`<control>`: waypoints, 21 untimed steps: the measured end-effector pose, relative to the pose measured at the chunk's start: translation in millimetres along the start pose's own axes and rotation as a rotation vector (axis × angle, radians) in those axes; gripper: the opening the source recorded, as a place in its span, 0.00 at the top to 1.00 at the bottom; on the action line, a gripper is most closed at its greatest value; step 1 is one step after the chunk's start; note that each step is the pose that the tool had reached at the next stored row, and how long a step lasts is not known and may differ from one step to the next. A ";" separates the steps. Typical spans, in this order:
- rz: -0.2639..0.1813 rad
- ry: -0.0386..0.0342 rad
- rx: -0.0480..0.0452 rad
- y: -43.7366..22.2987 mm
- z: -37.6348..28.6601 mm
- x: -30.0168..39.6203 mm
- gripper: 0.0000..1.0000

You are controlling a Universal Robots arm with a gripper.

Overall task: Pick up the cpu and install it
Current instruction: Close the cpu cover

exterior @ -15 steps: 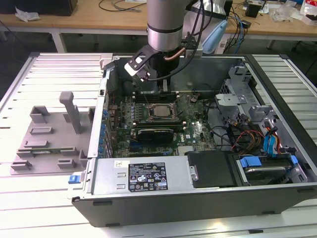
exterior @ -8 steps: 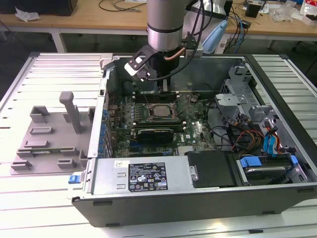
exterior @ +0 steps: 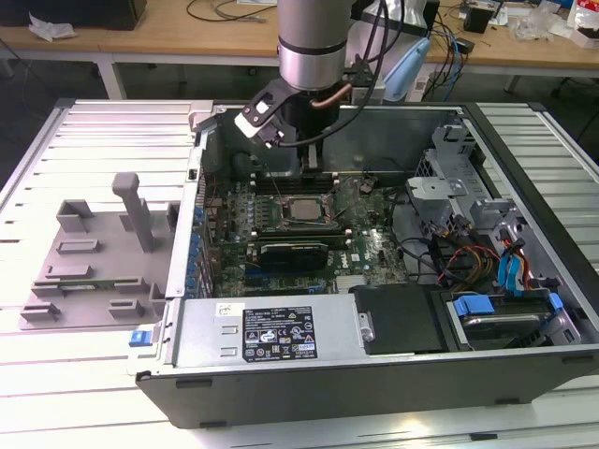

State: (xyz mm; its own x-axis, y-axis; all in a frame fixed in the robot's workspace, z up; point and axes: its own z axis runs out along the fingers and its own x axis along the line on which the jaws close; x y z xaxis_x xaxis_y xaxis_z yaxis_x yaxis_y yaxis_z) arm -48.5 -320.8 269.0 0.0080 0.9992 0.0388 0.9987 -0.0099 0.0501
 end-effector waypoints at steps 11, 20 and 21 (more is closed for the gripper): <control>0.000 0.0000 0.0000 8.1 -15.9 0.7 0.89; 0.000 0.0000 0.0000 38.5 -14.4 0.9 0.89; 0.000 0.0000 -0.0001 43.6 -14.1 0.9 0.89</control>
State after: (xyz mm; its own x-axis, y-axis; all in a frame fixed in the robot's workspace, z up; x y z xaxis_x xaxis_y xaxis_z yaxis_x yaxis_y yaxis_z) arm -5.7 -320.8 285.3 0.0078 0.9992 0.0389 0.9987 -0.0098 0.0502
